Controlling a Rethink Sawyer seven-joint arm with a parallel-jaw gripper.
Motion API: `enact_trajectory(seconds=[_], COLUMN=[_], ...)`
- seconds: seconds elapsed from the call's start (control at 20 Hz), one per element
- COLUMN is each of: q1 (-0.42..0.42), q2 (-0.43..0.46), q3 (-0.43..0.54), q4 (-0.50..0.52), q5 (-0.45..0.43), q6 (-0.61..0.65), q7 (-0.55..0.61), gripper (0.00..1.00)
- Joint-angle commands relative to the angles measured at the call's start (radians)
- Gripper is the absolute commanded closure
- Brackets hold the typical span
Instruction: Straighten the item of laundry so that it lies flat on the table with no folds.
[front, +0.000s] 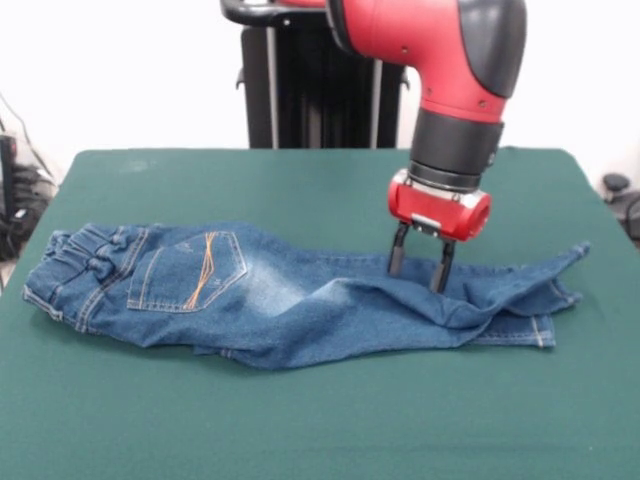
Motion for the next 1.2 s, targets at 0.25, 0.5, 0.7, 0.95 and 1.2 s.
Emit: enact_trajectory(seconds=[0.25,0.5,0.7,0.95,1.2], q1=[-0.015,-0.028,-0.079,-0.186,-0.303], q2=[0.023,0.016,-0.027,-0.101,-0.118], q3=[0.072,0.074,0.057,0.044,0.057], q4=[0.083,0.093,0.136,0.197,0.198], q5=[-0.027,-0.041,-0.107,-0.238,-0.373], q6=[0.028,0.024,0.048,0.088,0.112], q7=[0.225,0.221,0.18,0.119,0.068], gripper=[0.0,0.0,0.0,0.0,0.0])
